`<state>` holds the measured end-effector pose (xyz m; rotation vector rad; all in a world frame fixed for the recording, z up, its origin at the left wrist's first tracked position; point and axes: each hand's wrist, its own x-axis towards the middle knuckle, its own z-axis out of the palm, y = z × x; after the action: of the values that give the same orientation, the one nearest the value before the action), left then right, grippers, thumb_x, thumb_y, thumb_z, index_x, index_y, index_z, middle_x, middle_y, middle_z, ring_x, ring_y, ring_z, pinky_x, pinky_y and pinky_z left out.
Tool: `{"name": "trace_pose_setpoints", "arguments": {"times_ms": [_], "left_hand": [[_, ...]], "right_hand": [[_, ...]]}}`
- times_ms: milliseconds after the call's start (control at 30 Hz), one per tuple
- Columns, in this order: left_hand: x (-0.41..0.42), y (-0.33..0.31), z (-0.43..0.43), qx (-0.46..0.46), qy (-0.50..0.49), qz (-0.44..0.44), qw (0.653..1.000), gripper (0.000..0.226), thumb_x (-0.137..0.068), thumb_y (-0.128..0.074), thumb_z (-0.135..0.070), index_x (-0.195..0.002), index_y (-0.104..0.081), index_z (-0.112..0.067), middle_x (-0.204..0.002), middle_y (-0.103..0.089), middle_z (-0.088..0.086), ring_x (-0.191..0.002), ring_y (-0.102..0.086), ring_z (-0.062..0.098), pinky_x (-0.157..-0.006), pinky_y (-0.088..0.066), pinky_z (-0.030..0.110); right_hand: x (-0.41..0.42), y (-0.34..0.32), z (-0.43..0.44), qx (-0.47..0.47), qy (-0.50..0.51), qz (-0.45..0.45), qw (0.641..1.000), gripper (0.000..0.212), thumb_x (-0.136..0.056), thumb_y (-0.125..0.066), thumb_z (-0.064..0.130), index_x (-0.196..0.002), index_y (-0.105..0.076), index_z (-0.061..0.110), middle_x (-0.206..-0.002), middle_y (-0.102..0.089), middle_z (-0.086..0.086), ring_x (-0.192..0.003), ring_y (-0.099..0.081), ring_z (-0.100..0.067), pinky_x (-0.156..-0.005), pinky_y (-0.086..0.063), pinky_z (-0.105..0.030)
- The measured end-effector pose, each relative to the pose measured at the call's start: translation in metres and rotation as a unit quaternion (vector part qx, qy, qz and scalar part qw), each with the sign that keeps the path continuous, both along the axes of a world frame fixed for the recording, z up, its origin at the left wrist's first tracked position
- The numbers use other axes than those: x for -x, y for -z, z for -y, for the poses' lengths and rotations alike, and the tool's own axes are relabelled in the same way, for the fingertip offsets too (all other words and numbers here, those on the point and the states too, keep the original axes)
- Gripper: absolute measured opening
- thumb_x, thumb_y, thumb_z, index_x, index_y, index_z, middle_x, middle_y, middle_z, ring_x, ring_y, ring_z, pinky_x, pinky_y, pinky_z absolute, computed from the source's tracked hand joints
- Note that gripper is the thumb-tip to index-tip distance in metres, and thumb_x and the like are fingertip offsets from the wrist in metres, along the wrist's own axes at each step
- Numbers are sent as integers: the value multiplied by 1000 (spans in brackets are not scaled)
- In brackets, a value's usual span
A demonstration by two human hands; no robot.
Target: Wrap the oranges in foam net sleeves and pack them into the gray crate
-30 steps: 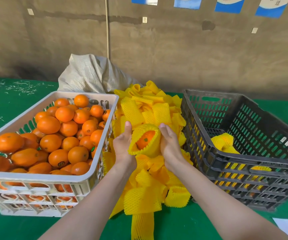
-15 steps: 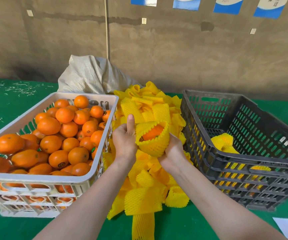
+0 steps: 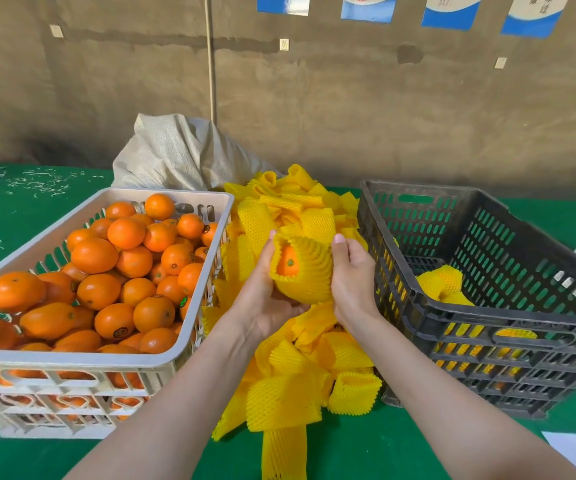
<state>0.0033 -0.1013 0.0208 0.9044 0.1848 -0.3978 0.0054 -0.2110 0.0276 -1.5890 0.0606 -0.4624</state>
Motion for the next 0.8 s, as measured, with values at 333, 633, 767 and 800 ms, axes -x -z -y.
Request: {"name": "trace_pose_setpoints", "arguments": {"times_ms": [333,633,767,800], "left_hand": [[-9,1,-3,-33,-3,-13,999,55,-80,-48,-71,-112,-64,-28,-110,-69,7,-105,-59,32,-72,-44,47],[-10,5,-9,-82,55,11,995,77,-64,-54,-77,-122,-61,-27,-114,-70,8,-108,-63,30,-84,-53,51],[-9,4,0,-127,-14,41,991,55,-85,-42,-68,-117,-60,-28,-111,-69,6,-105,-64,27,-88,-53,48],[-10,3,3,-117,-43,39,991,46,-89,-42,-62,-110,-62,-26,-105,-71,6,-99,-67,25,-81,-56,43]], "right_hand": [[-1,5,9,73,-95,52,991,27,-101,-34,32,-113,-54,18,-109,-57,4,-99,-53,-3,-78,-41,-4],[9,3,14,283,-210,98,931,81,-69,-83,21,-136,-37,20,-135,-45,2,-123,-45,-12,-101,-42,-40],[13,8,15,229,-177,88,953,73,-63,-78,30,-127,-46,12,-119,-57,-1,-109,-55,-15,-90,-49,-40],[14,8,14,217,-174,80,957,72,-63,-75,31,-126,-47,12,-117,-58,0,-107,-56,-15,-89,-49,-39]]}}
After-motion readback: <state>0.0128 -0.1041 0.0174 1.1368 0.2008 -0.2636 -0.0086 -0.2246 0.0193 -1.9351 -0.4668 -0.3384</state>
